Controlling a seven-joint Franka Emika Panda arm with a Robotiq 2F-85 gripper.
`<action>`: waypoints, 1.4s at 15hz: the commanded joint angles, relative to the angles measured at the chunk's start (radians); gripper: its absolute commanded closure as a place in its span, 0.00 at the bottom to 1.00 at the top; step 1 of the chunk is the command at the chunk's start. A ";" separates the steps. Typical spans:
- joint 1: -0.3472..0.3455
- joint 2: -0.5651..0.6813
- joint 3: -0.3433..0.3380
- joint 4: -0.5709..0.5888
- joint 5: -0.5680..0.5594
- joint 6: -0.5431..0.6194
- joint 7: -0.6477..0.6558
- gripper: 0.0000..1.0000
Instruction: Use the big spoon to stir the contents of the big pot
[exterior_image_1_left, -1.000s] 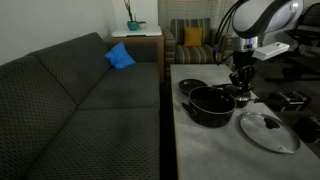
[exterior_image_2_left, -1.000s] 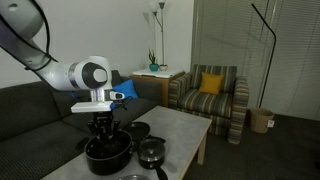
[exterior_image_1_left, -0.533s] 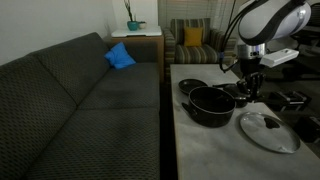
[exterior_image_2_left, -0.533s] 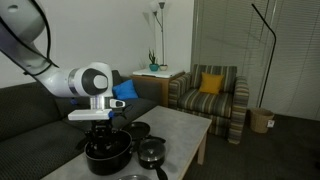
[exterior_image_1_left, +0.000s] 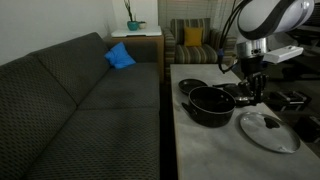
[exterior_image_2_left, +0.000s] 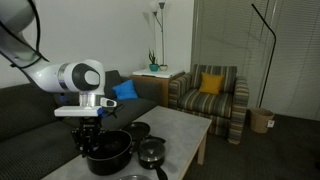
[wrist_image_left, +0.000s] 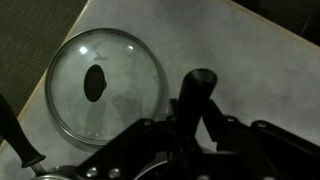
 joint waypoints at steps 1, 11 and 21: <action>-0.012 -0.055 0.046 -0.046 0.034 -0.049 -0.040 0.93; 0.012 0.022 0.118 0.053 0.075 -0.014 -0.103 0.93; 0.020 0.135 0.083 0.209 0.030 -0.029 -0.157 0.93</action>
